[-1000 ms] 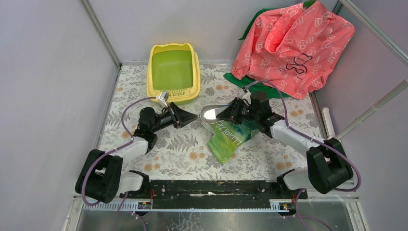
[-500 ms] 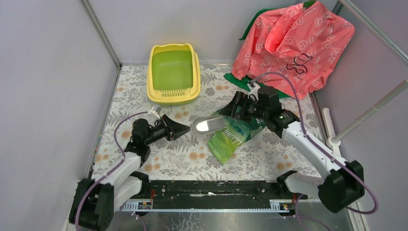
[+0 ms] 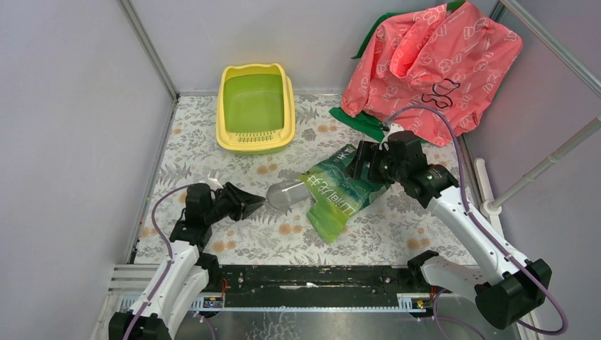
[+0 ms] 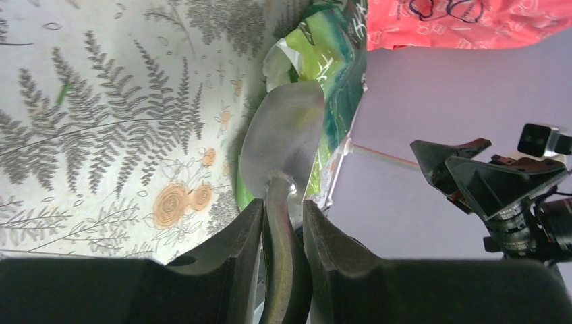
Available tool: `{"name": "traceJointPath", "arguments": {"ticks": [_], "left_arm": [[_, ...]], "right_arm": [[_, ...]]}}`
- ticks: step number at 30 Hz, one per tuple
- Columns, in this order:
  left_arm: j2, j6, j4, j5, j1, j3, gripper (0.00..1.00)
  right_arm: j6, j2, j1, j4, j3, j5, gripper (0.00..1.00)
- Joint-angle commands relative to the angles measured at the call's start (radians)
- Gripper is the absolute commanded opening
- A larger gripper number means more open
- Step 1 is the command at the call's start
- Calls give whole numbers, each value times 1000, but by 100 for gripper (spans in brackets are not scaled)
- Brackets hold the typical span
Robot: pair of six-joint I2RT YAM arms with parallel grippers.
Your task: Fill the litter box with clean litter
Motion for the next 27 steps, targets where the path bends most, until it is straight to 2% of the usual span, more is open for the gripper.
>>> {"name": "traceJointPath", "arguments": {"ticks": [1,9,27], "left_arm": [[-21,37,-76,-53,6,41,0],[-13,49,-84,-74,6,44,0],[-150,15,-146,-34,7,-17,0]], "right_arm": [[-54,-4,-5,-13,23,77,91],[-56,1,-18,28,-34,69,91],[-62,15,-44,54,-55,36,91]]}}
